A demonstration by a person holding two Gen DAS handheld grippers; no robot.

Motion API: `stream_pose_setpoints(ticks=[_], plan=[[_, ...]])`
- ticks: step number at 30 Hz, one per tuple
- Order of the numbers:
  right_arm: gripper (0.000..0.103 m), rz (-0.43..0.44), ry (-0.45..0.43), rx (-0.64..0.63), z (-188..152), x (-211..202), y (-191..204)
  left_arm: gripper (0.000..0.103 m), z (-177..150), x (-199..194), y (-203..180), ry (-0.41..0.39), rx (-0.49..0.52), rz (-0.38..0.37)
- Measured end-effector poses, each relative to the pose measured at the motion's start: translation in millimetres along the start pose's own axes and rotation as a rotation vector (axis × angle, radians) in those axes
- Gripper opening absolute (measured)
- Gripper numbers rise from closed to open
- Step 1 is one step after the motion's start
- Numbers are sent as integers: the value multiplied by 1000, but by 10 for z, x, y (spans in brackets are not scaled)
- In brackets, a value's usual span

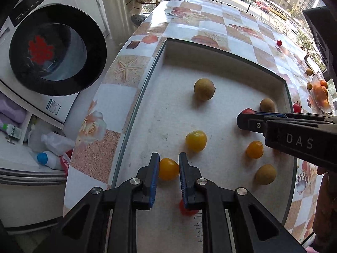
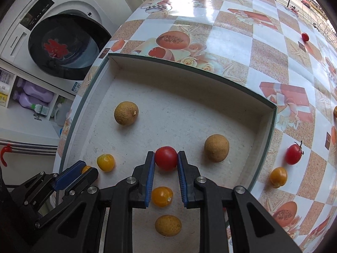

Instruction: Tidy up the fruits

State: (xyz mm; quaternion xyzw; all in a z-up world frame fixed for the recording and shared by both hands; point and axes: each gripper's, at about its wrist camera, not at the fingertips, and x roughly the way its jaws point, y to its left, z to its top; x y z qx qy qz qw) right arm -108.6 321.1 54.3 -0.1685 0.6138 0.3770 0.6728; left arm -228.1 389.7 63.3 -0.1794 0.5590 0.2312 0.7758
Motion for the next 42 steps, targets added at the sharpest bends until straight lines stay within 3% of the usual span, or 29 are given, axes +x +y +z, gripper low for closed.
stream_pose_setpoints(ticks=[2, 8, 11, 13, 14, 16, 26, 32, 35, 42], plan=[[25, -16, -3, -26, -8, 8, 34, 20, -6, 2, -6, 4, 1, 2], [42, 23, -9, -23, -27, -94, 43, 20, -40, -23, -72, 10, 31, 31], [56, 45, -27, -14, -76, -231, 40, 23, -67, -43, -97, 16, 41, 34], [63, 51, -35, -5, -129, -333, 20, 66, -89, -72, -96, 15, 35, 18], [63, 54, -37, 5, -164, -381, 6, 93, -100, -107, -97, 0, 30, 17], [64, 61, -38, 24, -245, -474, -29, 95, -120, -197, -123, -34, 36, 11], [83, 13, -26, 84, -577, -813, -132, 96, -184, -413, -207, 14, 27, 31], [88, -37, -17, 90, -731, -993, -110, 96, -281, -666, -220, 25, 41, 131], [103, -65, -14, 79, -804, -1085, -71, 96, -322, -746, -170, 64, 33, 115], [103, -97, 70, 51, -947, -1229, 39, 96, -449, -1006, -154, 95, 76, 91]])
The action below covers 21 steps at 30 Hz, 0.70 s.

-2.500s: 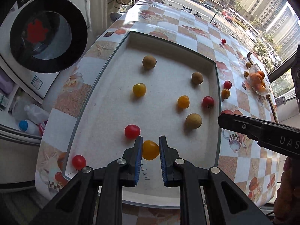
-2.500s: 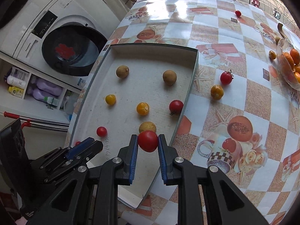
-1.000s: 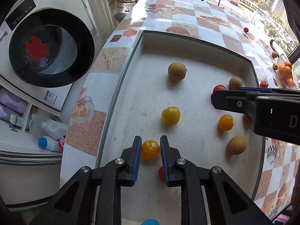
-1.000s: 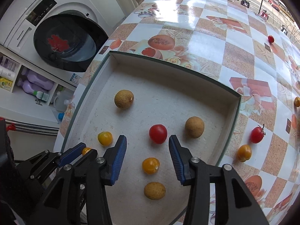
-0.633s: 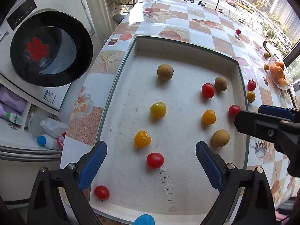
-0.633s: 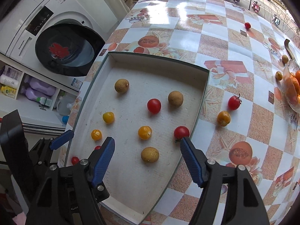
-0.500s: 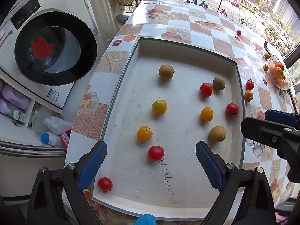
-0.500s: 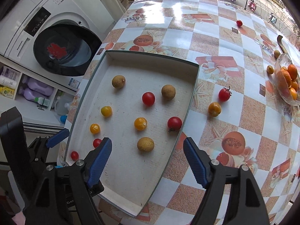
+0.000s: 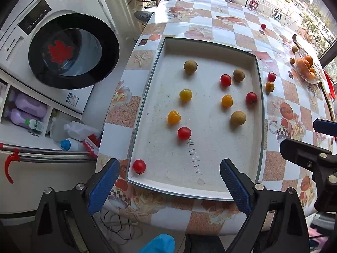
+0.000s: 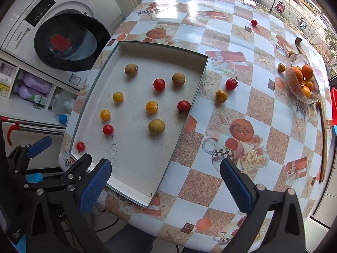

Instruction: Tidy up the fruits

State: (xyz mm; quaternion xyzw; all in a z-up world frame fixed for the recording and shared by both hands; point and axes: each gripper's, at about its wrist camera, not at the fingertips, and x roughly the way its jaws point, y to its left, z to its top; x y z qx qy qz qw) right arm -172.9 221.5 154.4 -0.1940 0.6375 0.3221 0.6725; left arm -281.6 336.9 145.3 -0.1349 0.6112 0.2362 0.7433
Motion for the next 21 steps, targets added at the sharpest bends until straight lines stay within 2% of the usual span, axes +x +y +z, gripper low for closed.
stream_pose_setpoints(ticks=[12, 21], plan=[[103, -105, -33, -82, -145, -407, 244, 96, -241, -415, 33, 4, 72, 8], [103, -115, -53, -65, -216, -538, 287, 96, -297, -561, -4, -8, 107, -10]])
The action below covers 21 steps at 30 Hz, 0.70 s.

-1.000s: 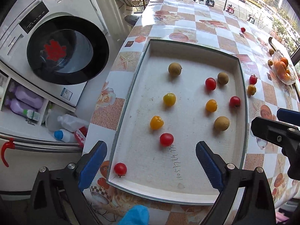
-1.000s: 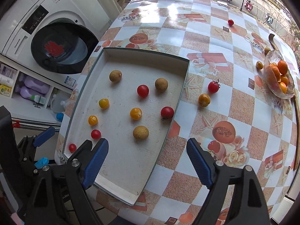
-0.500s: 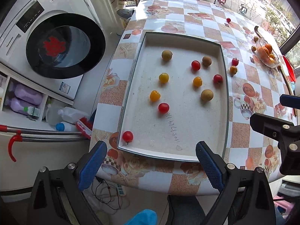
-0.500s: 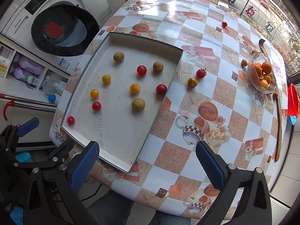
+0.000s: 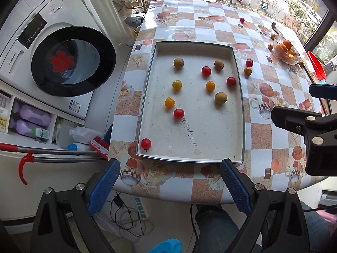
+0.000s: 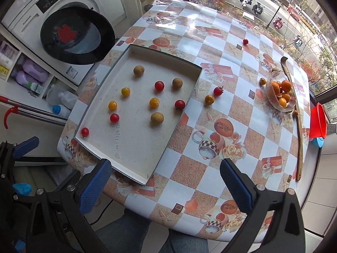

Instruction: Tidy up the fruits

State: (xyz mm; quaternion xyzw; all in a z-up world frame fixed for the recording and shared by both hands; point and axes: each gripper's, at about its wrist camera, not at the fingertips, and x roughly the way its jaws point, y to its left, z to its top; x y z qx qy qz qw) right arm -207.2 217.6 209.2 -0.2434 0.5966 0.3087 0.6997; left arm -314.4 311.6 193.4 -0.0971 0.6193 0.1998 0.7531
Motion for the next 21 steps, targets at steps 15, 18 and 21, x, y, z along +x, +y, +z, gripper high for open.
stream_pose_setpoints(ticks=[15, 18, 21], plan=[[103, -3, -12, 4, -3, -48, 63, 96, 31, -100, 27, -32, 1, -16], [103, -4, -12, 3, 10, -47, 81, 96, 45, -101, 30, -35, -3, -17], [103, -4, -13, 3, 10, -49, 83, 96, 51, -107, 31, -39, -3, -15]])
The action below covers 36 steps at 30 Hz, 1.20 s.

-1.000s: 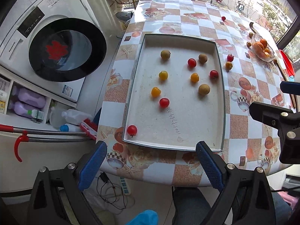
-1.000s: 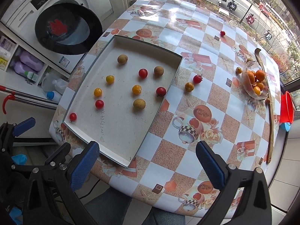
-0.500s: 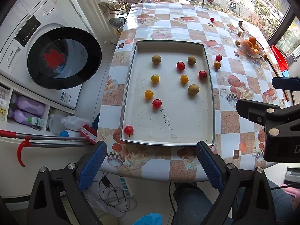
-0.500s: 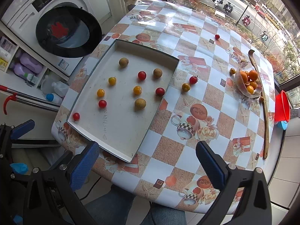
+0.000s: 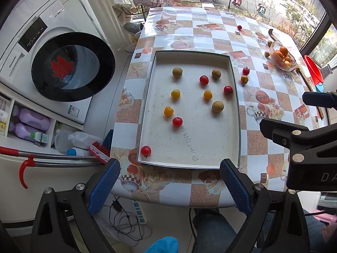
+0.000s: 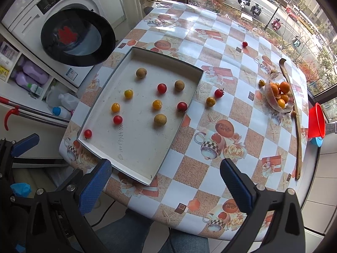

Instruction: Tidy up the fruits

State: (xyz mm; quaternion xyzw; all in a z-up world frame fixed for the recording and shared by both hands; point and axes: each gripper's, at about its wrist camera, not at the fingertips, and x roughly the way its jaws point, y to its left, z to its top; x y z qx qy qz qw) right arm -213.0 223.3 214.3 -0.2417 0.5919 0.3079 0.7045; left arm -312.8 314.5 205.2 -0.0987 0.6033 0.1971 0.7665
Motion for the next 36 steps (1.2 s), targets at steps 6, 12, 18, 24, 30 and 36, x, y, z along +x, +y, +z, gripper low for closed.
stream_pose_setpoints(ticks=[6, 12, 18, 24, 30, 36], plan=[[103, 0, 1, 0, 11, 7, 5, 96, 15, 2, -12, 2, 4, -3], [103, 1, 1, 0, 10, 9, 5, 96, 11, -1, -56, -1, 20, -8], [103, 1, 0, 1, 11, 8, 11, 96, 19, -26, -95, -20, 38, -30], [103, 1, 1, -1, 14, 9, 6, 96, 39, -19, -94, -18, 34, -39], [103, 2, 2, -2, 15, 13, 2, 96, 49, -13, -68, -19, 25, -44], [103, 1, 1, -1, 15, 12, 2, 96, 57, -28, -75, -29, 30, -47]])
